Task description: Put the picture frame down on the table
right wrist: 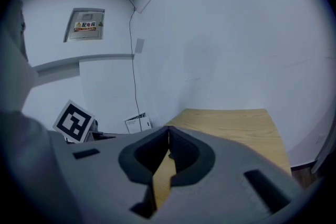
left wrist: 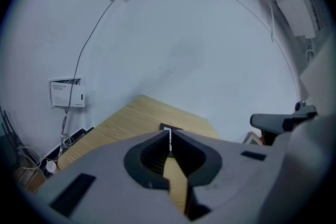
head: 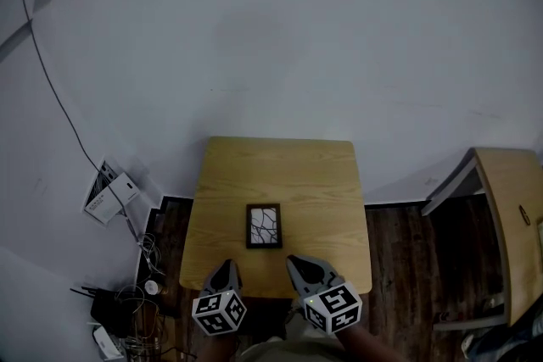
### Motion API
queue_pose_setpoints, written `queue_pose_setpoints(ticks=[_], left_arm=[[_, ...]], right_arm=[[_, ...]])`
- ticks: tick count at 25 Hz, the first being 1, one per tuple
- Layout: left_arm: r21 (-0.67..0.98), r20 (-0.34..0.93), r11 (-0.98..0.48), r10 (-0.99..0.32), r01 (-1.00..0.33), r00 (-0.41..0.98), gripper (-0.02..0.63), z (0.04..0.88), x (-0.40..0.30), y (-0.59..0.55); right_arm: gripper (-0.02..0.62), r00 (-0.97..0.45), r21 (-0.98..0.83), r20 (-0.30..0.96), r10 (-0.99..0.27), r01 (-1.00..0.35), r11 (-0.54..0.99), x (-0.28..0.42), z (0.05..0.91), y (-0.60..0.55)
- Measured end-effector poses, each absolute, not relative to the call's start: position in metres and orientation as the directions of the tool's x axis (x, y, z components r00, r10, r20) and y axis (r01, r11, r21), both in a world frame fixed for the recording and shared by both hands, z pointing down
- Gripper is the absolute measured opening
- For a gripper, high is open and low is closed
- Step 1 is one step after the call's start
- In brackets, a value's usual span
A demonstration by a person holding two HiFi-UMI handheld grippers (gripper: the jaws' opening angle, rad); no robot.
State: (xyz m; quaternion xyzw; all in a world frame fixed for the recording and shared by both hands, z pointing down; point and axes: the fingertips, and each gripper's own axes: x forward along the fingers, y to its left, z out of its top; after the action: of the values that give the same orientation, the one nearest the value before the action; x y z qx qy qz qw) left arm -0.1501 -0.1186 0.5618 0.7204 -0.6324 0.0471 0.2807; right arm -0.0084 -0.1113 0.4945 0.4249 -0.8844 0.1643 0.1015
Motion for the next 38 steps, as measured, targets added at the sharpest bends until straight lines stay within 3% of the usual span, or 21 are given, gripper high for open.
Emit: queue_pose_setpoints(ticks=[18,38], left_arm=[[0.364,0.402,-0.163,-0.861,-0.917,0.312,0.011,0.531,-0.159,-0.019],[0.382,0.391,-0.177,-0.858,-0.907,0.332,0.006,0.519,-0.185,0.067]], right_arm=[[0.0,-0.619,-0.213,0.286,-0.732,-0.786,0.581,-0.041,0.477,-0.01],[0.0,-0.673,-0.206,0.236,-0.702,-0.74,0.64,-0.077,0.46,0.067]])
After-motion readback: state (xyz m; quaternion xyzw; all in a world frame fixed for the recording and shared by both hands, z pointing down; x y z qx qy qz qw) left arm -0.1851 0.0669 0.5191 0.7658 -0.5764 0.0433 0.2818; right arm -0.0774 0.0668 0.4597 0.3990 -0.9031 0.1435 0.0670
